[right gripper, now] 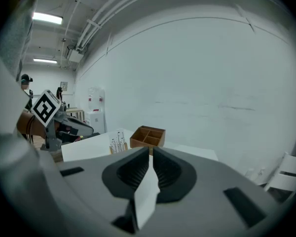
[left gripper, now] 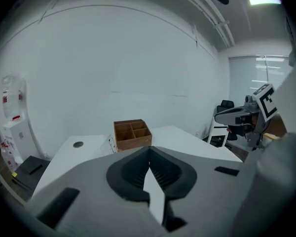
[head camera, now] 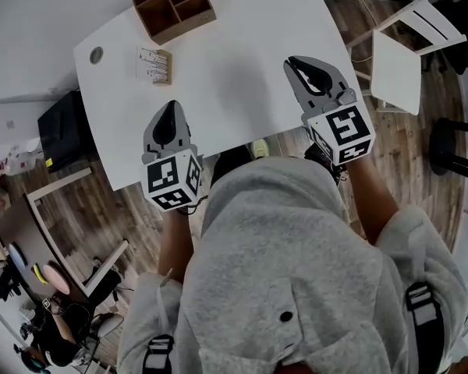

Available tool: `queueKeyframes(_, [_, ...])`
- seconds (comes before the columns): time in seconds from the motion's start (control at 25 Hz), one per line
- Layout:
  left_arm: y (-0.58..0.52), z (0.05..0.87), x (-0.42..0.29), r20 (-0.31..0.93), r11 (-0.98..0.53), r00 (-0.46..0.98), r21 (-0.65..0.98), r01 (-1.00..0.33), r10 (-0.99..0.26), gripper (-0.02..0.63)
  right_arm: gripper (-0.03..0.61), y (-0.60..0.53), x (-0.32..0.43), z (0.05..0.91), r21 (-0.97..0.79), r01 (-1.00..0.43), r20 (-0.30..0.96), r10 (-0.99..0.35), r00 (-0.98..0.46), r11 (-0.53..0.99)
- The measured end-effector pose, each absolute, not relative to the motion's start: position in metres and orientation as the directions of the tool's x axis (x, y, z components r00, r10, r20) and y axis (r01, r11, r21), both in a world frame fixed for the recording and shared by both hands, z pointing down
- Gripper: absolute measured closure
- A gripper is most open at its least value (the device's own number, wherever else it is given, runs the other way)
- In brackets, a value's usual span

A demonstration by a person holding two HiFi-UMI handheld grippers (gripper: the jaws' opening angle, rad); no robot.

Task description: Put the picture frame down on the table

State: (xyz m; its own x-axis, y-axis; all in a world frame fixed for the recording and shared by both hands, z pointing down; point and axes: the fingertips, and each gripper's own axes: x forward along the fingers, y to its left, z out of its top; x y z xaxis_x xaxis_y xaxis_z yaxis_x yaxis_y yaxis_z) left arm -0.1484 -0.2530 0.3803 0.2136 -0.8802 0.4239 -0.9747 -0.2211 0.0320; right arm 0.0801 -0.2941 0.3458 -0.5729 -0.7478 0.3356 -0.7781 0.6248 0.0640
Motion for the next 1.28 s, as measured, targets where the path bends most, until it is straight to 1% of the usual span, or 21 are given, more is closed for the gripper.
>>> queueKeyframes(0.28, [-0.222, 0.345, -0.12, 0.362, -0.251, 0.242, 0.021, -0.968, -0.9, 0.592, 0.535, -0.258, 0.102, 0.329, 0.055, -0.781, 0.311, -0.754, -0.579, 0.622])
queueKeyframes(0.64, [-0.196, 0.329, -0.114, 0.314, -0.245, 0.246, 0.042, -0.968, -0.917, 0.592, 0.535, -0.236, 0.115, 0.321, 0.055, -0.8, 0.281, -0.778, -0.562, 0.598])
queueKeyframes(1.28, [-0.18, 0.327, -0.109, 0.299, -0.235, 0.232, 0.024, -0.972, -0.926, 0.592, 0.535, -0.22, 0.11, 0.323, 0.077, -0.775, 0.271, -0.761, -0.589, 0.628])
